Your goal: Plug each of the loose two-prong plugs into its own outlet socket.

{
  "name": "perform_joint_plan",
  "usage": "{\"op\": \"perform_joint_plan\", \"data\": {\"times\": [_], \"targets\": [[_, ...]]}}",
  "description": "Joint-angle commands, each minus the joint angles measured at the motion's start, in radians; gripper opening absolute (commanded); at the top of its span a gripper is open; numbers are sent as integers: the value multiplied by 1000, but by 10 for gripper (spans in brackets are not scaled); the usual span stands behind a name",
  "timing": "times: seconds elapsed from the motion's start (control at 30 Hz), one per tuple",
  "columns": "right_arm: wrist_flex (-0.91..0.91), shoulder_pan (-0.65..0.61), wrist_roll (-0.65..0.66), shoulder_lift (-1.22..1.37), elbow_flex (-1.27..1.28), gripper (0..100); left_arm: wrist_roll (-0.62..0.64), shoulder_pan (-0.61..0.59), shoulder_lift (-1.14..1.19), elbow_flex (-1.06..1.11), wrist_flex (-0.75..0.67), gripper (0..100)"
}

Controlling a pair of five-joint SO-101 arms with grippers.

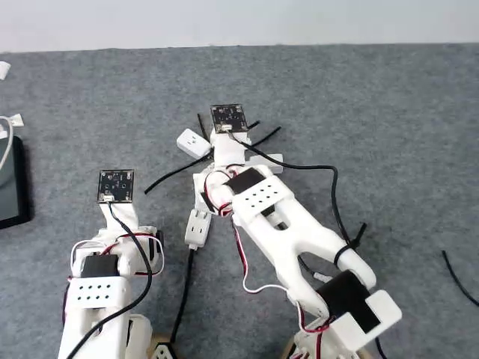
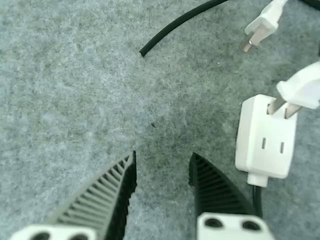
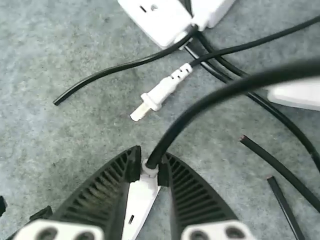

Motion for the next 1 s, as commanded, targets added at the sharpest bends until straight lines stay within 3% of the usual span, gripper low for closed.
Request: {"op": "perform_joint_plan", "data": {"times": [0.0,0.6,0.97], "targets": [[1,8,-8,-33,-15,9,-6,-5,-20,-4,-29,111],[-25,-31,25,-82,64,9,-6,-5,-20,4,-31,111],[-154,-51,112,-332,302,9,-6,-5,-20,4,-31,111]]}}
